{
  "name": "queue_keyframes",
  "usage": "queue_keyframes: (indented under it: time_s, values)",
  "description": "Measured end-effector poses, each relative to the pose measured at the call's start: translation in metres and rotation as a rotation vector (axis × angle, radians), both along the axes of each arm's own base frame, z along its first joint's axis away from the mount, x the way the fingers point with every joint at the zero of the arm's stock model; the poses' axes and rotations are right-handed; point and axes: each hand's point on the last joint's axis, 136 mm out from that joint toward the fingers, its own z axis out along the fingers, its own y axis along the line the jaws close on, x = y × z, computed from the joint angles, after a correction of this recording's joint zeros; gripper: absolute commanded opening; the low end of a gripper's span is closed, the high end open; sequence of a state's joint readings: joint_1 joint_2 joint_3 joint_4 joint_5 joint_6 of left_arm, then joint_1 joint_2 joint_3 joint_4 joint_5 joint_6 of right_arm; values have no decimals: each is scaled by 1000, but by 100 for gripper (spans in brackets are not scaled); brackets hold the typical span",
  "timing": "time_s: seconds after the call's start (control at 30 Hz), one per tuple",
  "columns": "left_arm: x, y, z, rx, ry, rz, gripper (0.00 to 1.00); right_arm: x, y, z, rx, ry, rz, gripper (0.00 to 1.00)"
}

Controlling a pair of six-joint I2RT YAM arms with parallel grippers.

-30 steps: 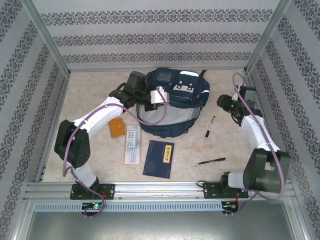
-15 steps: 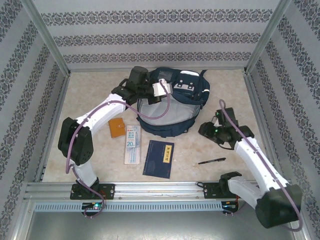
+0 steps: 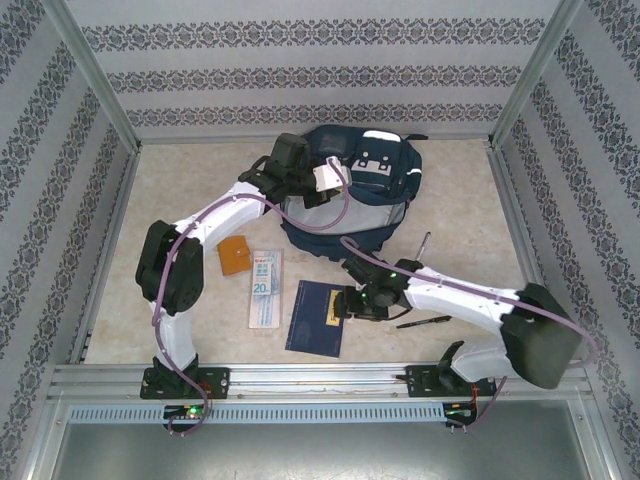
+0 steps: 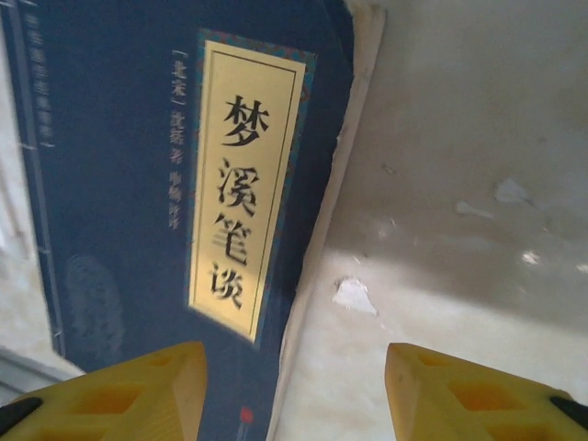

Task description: Pack books, pencil case, and school supplies into a backpack

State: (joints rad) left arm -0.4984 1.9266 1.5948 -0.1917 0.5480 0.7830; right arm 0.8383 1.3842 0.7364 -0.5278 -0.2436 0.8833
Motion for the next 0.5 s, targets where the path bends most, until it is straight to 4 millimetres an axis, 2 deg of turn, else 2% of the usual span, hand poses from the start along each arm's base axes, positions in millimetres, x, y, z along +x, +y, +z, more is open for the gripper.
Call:
queue_keyframes:
  time_s: [0.03,0.1,0.13,0.2,0.23,0.33,0.43,0.5]
  values:
    - [1,0,-2,-3,9,7,0,0,4,-5,4,15,8,53]
    - [4,-1,-6,-14,33,30,28,1,10,-14,9,37,26,48]
    - [7,-1,-8,-22,48,51,35,1,13,-18,10,44,33,45]
    - [11,1,-12,-37,91,103,40,2,16,-23,10,53,45,36]
    - [12,3,-13,-45,117,131,45,3,16,-25,7,57,44,32]
    - [11,11,-12,-81,224,243,52,7,14,-25,13,57,33,22]
    - [-5,28,4,-134,365,384,55,10,14,-26,43,53,23,14]
    - [-28,43,24,-200,464,477,58,11,15,-25,76,52,17,8]
